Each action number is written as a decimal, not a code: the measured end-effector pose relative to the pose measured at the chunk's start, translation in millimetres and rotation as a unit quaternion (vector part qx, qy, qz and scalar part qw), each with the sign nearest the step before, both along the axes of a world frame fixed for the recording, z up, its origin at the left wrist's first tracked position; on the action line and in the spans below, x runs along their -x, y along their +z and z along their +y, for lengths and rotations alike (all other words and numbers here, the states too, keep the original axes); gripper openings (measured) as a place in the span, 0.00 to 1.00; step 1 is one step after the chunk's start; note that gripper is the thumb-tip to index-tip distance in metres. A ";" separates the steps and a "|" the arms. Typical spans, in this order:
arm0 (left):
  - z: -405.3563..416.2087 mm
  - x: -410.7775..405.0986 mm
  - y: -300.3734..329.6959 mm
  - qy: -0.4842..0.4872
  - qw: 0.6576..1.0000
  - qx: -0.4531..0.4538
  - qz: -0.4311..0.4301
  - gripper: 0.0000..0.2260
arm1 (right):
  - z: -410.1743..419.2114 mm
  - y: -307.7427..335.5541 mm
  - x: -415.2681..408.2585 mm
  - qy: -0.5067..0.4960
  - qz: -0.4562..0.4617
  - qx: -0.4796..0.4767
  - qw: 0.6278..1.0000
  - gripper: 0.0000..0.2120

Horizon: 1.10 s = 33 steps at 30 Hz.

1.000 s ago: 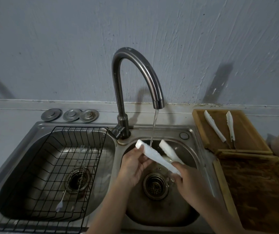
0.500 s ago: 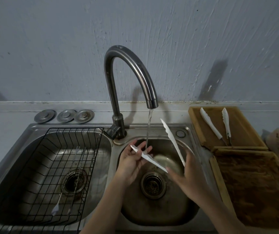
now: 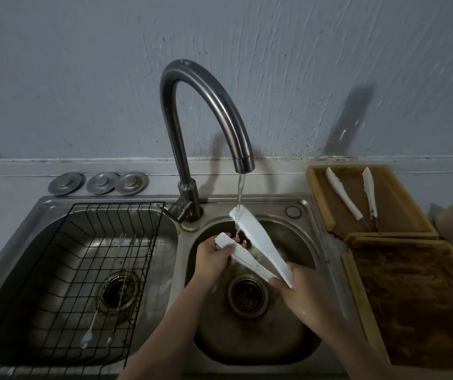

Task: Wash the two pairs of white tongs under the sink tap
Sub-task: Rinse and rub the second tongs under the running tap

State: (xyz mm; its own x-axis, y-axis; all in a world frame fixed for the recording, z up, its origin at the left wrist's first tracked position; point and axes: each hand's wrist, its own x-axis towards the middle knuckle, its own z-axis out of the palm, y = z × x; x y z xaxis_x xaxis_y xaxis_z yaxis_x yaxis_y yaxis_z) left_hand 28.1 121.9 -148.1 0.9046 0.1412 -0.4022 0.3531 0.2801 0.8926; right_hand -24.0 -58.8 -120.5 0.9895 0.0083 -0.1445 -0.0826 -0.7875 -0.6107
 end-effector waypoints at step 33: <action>-40.1 2.0 43.6 0.125 0.991 -0.006 -0.041 0.07 | 8.2 2.2 6.7 -0.008 0.099 -0.167 0.981 0.09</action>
